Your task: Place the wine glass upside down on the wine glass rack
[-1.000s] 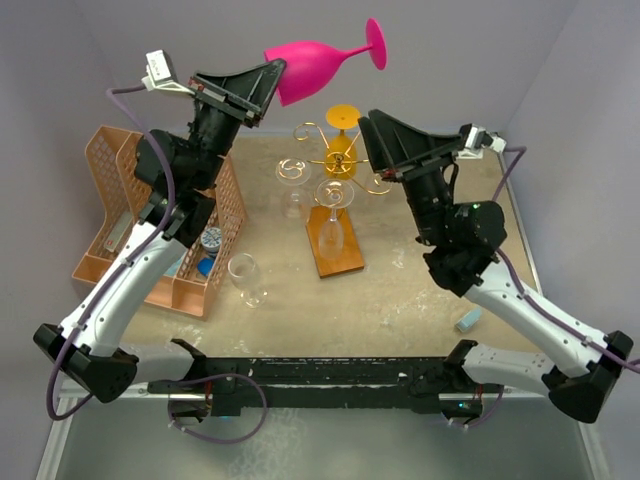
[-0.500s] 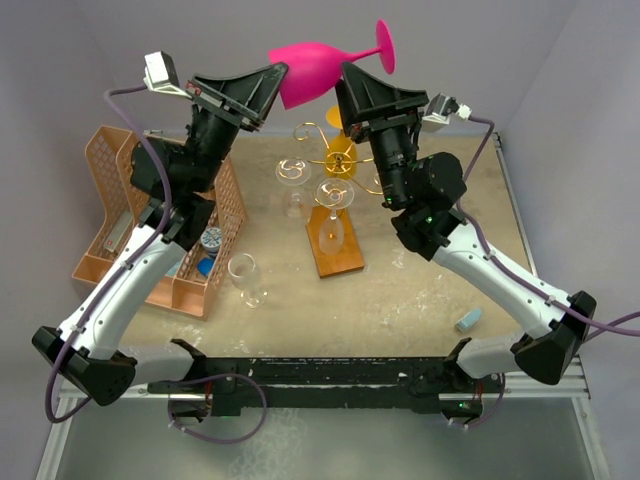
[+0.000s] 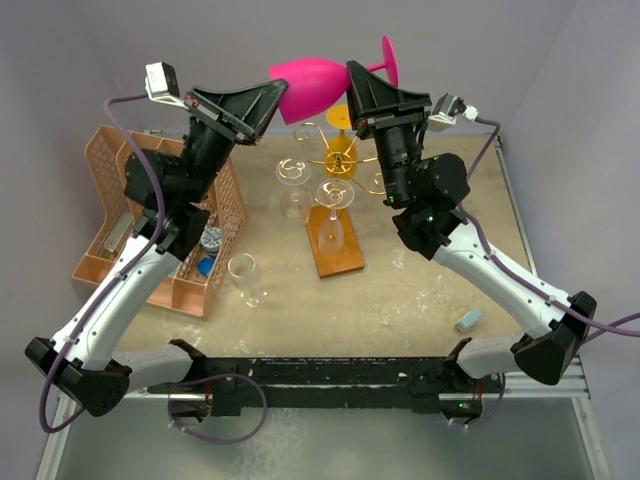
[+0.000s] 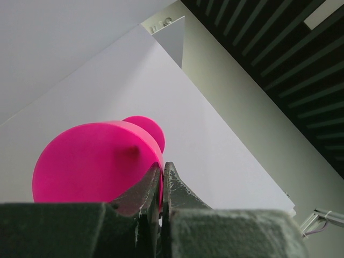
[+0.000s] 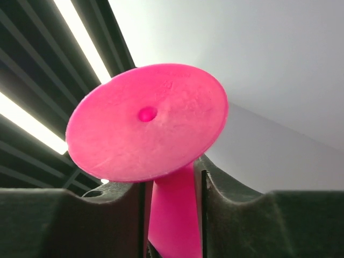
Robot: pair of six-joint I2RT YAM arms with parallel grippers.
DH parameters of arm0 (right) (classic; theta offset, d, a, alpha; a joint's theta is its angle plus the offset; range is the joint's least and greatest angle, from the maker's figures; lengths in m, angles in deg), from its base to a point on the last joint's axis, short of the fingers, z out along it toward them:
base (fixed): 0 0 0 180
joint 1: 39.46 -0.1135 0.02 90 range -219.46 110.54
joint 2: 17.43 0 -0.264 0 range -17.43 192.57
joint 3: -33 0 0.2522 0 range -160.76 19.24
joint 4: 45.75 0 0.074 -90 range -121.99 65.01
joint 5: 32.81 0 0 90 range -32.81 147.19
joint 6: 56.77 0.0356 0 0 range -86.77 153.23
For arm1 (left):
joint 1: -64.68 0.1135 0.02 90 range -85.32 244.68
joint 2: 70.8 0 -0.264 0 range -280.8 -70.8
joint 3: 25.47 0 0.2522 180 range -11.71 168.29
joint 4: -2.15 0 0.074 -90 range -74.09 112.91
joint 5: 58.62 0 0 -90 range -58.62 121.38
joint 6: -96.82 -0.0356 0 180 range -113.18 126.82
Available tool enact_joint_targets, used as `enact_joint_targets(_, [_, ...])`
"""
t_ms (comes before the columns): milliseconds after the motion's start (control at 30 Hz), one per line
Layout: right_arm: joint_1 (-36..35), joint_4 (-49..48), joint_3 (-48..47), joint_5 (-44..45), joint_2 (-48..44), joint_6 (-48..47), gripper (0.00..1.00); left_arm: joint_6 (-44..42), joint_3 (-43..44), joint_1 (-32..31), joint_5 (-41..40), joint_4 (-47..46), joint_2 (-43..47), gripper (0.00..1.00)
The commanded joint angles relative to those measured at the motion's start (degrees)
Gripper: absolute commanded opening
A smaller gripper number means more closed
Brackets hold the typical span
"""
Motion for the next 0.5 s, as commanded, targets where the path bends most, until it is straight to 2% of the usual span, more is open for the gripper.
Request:
enact_joint_targets(0, [0.17, -7.79, 1.48, 0.46, -2.36, 0.13, 0.31, 2.73, -1.55, -0.26, 2.98, -2.44, 2.15, 0.00])
enact_joint_targets(100, [0.22, -9.09, 2.21, 0.52, -2.41, -0.06, 0.26, 3.32, -3.04, -0.26, 3.13, -1.99, 3.22, 0.00])
enact_joint_targets(233, [0.17, -10.67, 2.55, 0.26, -2.17, -0.24, 0.28, 3.42, -4.29, -0.35, 3.82, -0.54, 4.17, 0.00])
enact_joint_targets(400, [0.19, -12.33, 3.06, -0.44, -2.12, -1.72, 0.13, 3.42, -5.34, -0.42, 4.49, 0.19, 4.68, 0.00])
enact_joint_targets(467, [0.16, -13.18, 3.56, -0.29, -2.55, -2.73, 0.04, 3.51, -5.65, -0.41, 4.91, 0.55, 4.89, 0.00])
